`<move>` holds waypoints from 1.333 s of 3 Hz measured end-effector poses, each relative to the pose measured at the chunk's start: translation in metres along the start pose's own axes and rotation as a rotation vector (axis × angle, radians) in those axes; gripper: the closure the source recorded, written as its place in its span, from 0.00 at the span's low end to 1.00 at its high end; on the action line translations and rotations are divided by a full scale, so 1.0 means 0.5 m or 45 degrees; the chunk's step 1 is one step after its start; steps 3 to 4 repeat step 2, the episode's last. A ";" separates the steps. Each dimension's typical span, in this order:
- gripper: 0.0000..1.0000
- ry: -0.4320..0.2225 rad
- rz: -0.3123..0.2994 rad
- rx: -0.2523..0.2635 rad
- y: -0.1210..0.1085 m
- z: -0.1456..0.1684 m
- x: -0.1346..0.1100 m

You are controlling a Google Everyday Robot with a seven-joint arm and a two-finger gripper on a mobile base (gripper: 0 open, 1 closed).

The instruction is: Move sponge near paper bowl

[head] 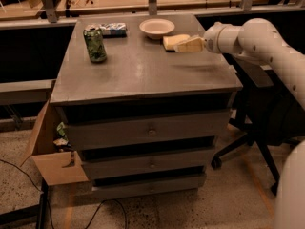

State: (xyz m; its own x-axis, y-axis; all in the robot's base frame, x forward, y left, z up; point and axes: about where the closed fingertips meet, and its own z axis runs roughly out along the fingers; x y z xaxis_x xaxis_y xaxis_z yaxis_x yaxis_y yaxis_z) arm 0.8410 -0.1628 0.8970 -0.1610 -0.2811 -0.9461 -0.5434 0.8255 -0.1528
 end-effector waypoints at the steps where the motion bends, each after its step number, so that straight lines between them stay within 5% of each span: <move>1: 0.00 -0.010 0.055 0.010 -0.008 -0.098 -0.002; 4: 0.00 -0.007 0.060 0.022 -0.018 -0.112 0.004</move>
Offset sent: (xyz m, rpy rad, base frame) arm -0.0322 -0.0224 0.0132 0.0327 0.0107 -0.0150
